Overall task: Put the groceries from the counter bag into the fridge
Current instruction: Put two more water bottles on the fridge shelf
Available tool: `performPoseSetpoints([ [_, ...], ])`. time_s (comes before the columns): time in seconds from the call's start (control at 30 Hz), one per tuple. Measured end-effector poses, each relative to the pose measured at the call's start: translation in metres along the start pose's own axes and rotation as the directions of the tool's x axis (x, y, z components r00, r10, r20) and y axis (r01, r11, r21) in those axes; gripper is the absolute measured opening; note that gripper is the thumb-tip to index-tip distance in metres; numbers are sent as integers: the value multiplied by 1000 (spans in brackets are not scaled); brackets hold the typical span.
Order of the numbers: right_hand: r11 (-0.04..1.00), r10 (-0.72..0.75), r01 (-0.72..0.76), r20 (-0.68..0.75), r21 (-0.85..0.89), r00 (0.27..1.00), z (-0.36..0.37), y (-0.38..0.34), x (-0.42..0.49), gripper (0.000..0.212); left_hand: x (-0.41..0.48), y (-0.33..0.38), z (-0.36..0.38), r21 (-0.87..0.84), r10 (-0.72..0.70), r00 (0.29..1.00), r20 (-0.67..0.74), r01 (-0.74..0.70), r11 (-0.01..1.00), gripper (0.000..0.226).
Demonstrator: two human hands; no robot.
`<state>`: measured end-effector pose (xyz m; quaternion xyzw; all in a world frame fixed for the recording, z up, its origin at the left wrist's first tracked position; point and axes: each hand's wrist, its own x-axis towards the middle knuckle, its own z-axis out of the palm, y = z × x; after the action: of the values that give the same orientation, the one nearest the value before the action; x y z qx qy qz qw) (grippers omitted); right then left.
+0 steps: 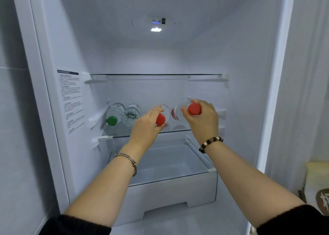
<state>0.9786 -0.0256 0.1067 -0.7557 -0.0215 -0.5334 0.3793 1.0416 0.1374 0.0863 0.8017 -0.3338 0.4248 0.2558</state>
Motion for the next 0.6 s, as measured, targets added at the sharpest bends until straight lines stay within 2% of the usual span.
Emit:
performPoseSetpoints([
  [0.13, 996, 72, -65, 135, -56, 988, 10, 15, -7, 48, -5, -8, 7, 18, -94, 995, 27, 94, 995, 51],
  [0.27, 995, 75, -63, 167, -75, 983, 18, 23, -14, 53, -7, -14, 11, 76, -113, 994, 6, 113, 991, 51],
  [0.4, 992, 76, -53, 214, -111, 974, 28, 29, -21, 58, -4, -14, 11, 160, -150, 988, 41, 141, 977, 58],
  [0.6, 980, 171, -135, 283, -145, 944, 38, 34, -13, 64, 2, -27, 8, 250, 51, 993, 105, -76, 965, 60],
])
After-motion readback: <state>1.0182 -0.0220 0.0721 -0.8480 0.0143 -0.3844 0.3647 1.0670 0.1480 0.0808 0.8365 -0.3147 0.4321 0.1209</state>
